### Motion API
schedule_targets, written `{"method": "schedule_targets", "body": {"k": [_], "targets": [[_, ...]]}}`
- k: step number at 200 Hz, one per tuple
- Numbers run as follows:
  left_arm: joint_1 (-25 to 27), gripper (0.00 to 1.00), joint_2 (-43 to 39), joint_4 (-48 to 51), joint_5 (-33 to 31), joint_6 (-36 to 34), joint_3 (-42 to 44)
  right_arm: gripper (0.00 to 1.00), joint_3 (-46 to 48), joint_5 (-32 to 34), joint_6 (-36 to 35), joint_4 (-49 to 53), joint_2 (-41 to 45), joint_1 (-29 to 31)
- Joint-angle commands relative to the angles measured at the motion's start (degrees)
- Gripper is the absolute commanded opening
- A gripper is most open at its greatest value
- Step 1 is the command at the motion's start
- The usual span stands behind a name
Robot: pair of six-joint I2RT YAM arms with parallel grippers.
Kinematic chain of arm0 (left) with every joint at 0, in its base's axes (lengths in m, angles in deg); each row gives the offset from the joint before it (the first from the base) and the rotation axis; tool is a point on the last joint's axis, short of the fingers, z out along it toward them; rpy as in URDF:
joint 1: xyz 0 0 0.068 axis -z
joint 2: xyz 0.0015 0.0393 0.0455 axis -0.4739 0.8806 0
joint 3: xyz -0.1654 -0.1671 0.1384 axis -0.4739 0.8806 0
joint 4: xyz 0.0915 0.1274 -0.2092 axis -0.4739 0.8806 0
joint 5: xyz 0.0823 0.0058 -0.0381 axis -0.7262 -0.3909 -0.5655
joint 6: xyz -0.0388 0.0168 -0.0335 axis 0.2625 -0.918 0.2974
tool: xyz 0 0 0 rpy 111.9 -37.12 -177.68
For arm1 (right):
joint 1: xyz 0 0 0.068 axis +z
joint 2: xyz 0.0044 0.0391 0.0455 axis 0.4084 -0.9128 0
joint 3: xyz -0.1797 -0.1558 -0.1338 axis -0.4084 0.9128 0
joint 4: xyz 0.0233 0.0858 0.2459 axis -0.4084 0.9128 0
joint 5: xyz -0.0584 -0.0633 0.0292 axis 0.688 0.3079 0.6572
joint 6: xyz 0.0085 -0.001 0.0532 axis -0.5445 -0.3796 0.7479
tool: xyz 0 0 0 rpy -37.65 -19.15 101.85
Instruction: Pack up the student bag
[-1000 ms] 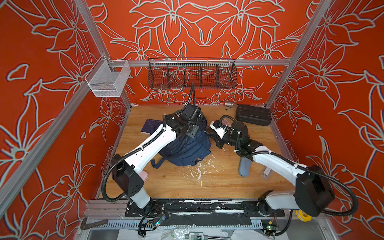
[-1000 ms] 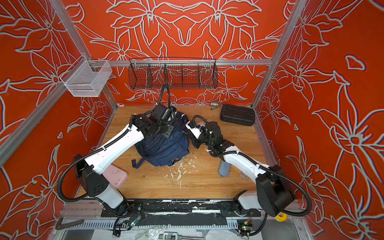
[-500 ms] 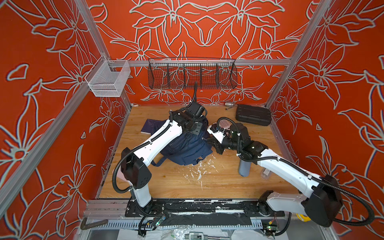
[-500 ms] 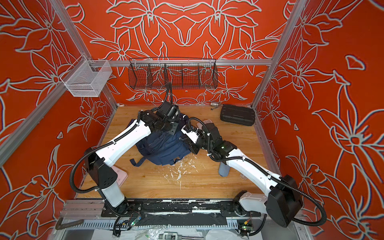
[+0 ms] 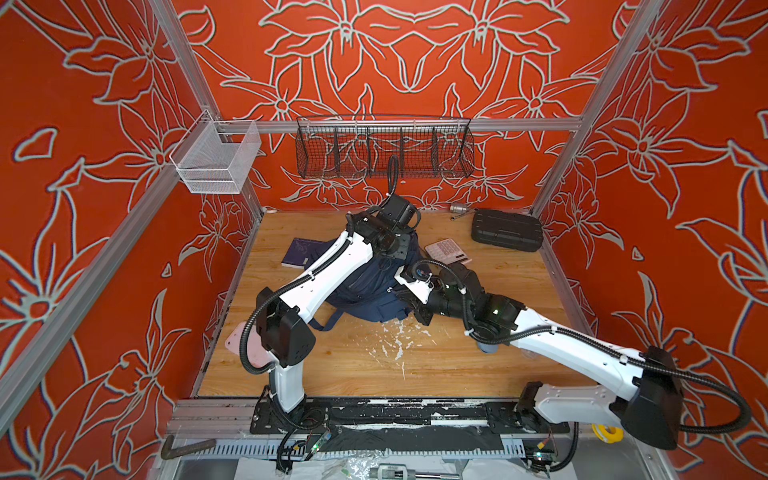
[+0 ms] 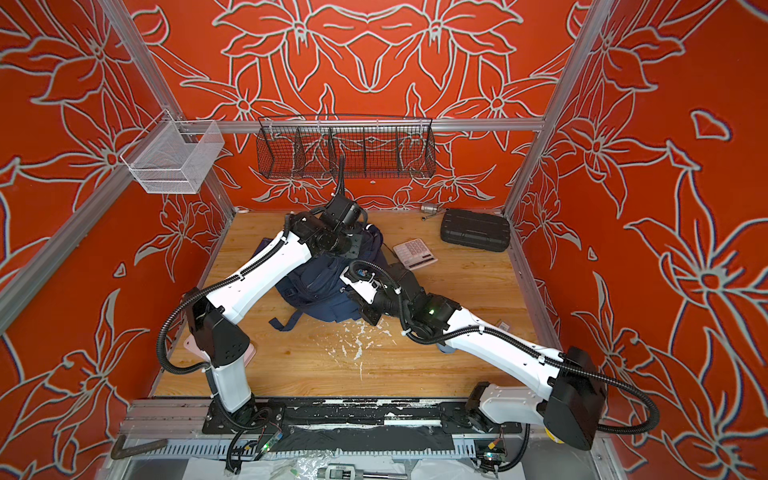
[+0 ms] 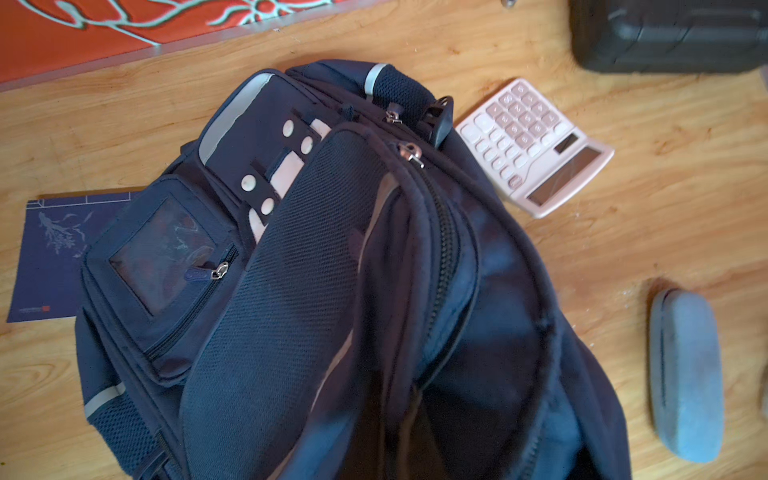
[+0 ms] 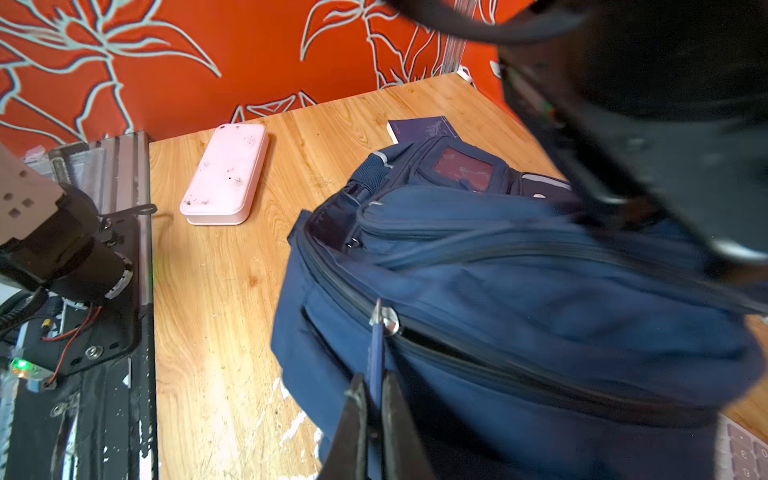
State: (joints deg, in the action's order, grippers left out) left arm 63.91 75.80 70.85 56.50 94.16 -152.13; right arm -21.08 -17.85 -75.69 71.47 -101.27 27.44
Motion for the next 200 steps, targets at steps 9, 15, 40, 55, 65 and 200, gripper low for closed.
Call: {"method": "schedule_targets", "body": {"k": [9, 15, 40, 55, 65, 200], "targets": [[0.07, 0.00, 0.20, 0.12, -0.12, 7.15, -6.47, 0.00, 1.37, 4.45, 0.30, -5.62, -2.25, 2.50], [0.11, 0.00, 0.37, 1.02, -0.12, 7.96, -7.41, 0.00, 1.65, 4.96, 0.26, -5.88, -2.44, 2.59], [-0.51, 0.00, 1.05, 3.69, 2.30, 11.71, -9.44, 0.00, 4.11, 6.57, -1.35, -6.89, -1.55, 2.51], [-1.00, 0.00, 1.56, 4.12, 3.73, 13.56, -9.00, 0.00, 6.21, 5.56, -2.61, -8.33, -0.11, 1.65], [-1.78, 0.00, 2.05, 3.61, 5.66, 15.01, -8.62, 0.00, 7.37, 3.81, -2.89, -9.37, 0.43, 0.92], [-4.71, 0.82, -3.32, 3.01, 14.29, -30.55, 3.44, 0.00, 14.61, -5.86, 2.28, -9.18, 7.04, -8.25]]}}
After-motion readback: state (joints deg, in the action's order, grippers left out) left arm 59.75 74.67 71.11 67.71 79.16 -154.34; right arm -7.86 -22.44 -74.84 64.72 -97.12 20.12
